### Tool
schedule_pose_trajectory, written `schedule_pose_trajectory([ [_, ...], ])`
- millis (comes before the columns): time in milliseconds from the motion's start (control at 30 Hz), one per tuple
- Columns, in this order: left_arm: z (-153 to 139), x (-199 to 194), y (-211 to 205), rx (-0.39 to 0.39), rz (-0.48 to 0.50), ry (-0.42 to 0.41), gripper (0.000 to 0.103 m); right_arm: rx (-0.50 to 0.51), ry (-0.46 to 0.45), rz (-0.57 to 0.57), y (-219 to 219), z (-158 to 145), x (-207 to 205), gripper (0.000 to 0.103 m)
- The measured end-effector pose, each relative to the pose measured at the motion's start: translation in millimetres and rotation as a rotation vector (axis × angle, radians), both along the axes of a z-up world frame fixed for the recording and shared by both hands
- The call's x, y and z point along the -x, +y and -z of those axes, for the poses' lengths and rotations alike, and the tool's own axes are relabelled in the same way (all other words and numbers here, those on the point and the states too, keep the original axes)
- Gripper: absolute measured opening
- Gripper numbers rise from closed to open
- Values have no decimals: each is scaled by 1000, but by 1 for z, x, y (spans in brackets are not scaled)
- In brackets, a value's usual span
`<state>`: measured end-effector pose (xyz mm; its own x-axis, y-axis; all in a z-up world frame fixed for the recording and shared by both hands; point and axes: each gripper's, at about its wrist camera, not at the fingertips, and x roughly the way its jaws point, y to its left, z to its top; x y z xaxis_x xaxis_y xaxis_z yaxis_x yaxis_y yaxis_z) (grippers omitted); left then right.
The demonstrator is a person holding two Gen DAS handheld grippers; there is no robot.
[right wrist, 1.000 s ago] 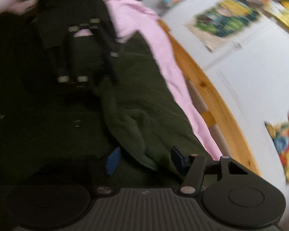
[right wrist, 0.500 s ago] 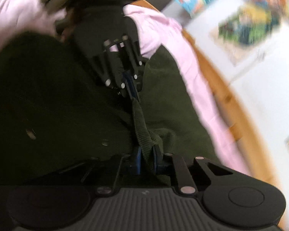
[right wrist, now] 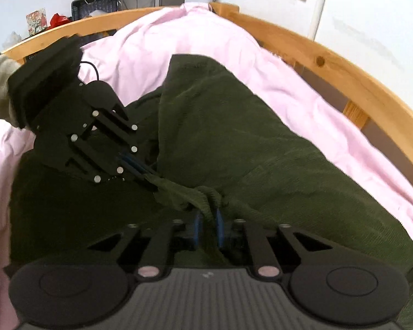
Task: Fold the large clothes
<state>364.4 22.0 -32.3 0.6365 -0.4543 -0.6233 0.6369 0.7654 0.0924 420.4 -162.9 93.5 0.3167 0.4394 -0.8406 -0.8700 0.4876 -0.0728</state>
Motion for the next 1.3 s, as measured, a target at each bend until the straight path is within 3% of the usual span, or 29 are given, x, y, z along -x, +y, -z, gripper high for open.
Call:
schedule_pose_trajectory([
  [67,0,-2,5,25,-8,23,4,-49,26,-6,-6,4,8,33],
  [167,0,-4,6,25,-1,28,4,-21,-26,-76,-4,7,17,33],
  [267,-3,-4,3,-17,21,-7,4,23,-38,-149,1,9,23,13],
  [433,-11,-5,3,-18,89,3,4,157,71,-316,6,16,36,11],
  [533,-6,-12,2,-21,110,58,3,136,224,-240,-5,23,12,9],
  [600,1,-23,5,-16,107,128,3,40,311,-85,-22,26,-14,10],
  [667,2,-31,15,44,79,182,3,-71,359,41,-41,23,-28,11],
  [733,1,-41,27,124,38,251,4,-124,342,139,-55,18,-30,13],
  [767,1,-44,32,153,27,278,5,-119,314,177,-58,16,-27,21],
  [833,-1,-47,35,184,3,308,9,-119,268,201,-60,12,-16,24],
  [900,-6,-39,32,199,8,287,16,-142,204,225,-57,4,4,41],
  [967,-12,-27,25,189,34,237,27,-168,150,197,-54,-1,25,49],
  [1033,-17,-20,19,174,60,204,37,-155,135,148,-44,-3,39,51],
  [1167,-16,-24,10,161,43,180,37,-109,48,129,-30,6,51,51],
  [1300,-22,-27,28,292,8,234,35,-160,37,249,-39,10,36,51],
])
